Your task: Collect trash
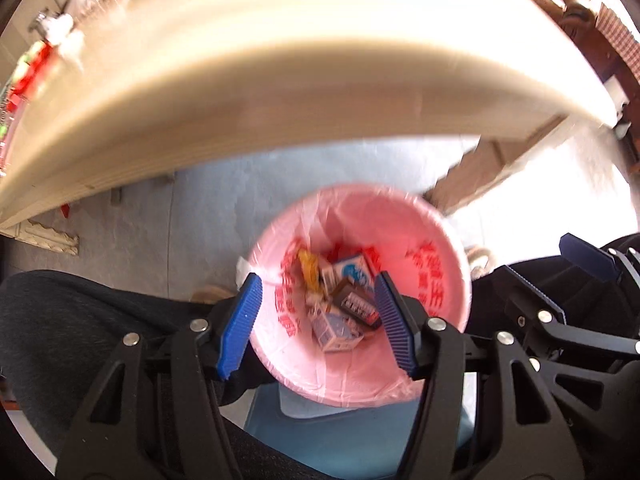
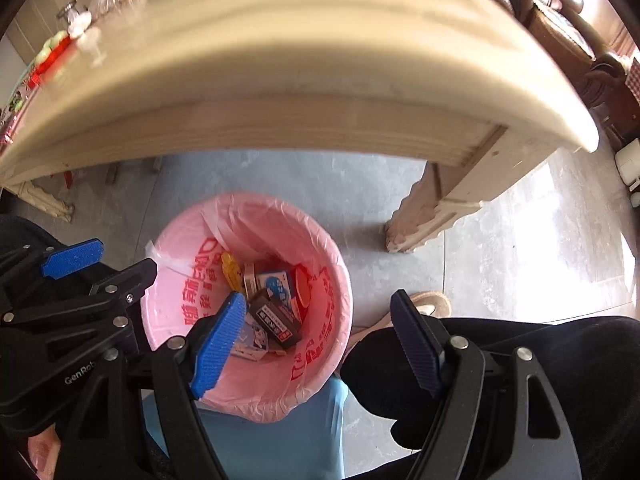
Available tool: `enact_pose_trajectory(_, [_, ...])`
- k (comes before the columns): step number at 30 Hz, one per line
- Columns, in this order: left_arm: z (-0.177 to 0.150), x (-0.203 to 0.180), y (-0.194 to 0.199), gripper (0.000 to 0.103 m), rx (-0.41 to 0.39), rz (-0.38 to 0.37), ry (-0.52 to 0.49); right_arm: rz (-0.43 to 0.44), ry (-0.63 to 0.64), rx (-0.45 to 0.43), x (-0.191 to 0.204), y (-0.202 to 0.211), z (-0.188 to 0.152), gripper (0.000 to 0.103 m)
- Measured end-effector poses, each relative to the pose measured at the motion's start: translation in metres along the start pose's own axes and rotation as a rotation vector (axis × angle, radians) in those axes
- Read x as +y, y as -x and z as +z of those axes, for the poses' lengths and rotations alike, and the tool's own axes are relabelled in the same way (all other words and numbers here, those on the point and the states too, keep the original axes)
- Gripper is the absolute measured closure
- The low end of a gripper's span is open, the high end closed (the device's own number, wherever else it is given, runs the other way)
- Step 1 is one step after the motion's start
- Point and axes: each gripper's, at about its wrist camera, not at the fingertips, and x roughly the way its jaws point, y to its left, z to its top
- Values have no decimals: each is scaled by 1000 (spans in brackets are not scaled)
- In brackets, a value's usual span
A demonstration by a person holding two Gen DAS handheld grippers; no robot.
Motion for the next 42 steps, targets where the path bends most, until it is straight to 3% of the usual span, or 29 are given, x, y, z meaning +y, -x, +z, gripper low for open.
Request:
enact_pose_trajectory(7, [1,-1,87,39,-231,-3,56,-127,4,-316,1,102,3,22])
enact_pose_trajectory(12, [-6,-1,150,33,-403,31,79,-152,-19,-484,3,166,1,22])
enact_pose_trajectory(14, [-9,0,172,32,-460,55,89,-189,-26,-545,5,190,0,18])
enact_pose_trajectory(16, [-12,0,194,30,-512,78,102,-227,-35,-616,7,214,-4,7])
enact_pose_trajectory(19, [-16,4,224,24,-581,79,124,-224,-39,-699,11,248,-9,7])
enact_pose_trajectory(25, [-26,5,265,18,-663,129,153,-217,-56,-753,13,288,-18,7])
enact_pose_trajectory(42, [-36,5,278,17,-671,112,176,-216,-71,-747,13,302,-23,7])
